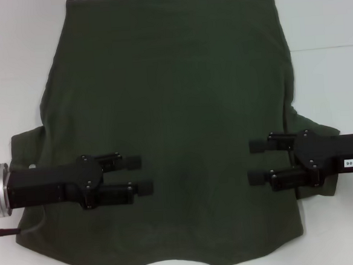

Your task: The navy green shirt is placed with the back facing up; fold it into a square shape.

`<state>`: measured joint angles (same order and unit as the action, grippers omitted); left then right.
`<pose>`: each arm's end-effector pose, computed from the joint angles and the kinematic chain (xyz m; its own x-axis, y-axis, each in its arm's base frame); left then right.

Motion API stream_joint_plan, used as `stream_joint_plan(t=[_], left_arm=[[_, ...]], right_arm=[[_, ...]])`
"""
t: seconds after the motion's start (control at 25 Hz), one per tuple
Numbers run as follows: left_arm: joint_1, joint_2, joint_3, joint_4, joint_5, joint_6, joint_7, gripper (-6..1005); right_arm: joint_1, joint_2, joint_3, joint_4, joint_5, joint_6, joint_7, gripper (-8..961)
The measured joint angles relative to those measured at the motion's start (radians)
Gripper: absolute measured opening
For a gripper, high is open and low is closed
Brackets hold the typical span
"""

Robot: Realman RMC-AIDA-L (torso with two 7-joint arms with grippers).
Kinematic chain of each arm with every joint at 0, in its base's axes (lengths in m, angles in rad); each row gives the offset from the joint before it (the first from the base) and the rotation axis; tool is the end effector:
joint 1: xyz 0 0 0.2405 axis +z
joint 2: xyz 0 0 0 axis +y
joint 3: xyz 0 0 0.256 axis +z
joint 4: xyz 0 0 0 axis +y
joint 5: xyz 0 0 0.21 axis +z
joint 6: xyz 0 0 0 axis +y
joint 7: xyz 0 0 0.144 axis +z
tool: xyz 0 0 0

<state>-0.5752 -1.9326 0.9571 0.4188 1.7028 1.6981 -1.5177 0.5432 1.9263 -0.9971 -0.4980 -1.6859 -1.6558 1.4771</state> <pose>-0.2490 0.3178 0.0097 0.6652 0.5154 0.5403 0.5057 -0.8433 0.1819 0.2538 0.3221 0.0167 0.7265 -0.4384 -0.5291 -0.4682 -0.8794 0.0858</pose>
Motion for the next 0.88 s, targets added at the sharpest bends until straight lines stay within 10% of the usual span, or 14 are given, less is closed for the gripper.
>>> stream_joint_plan(t=[0.88], left_arm=[[0.0,0.002,-0.032,0.0,0.0,0.003,-0.006,859]], right_arm=[[0.0,0.0,-0.003,0.002,-0.001,-0.001,0.0,914]])
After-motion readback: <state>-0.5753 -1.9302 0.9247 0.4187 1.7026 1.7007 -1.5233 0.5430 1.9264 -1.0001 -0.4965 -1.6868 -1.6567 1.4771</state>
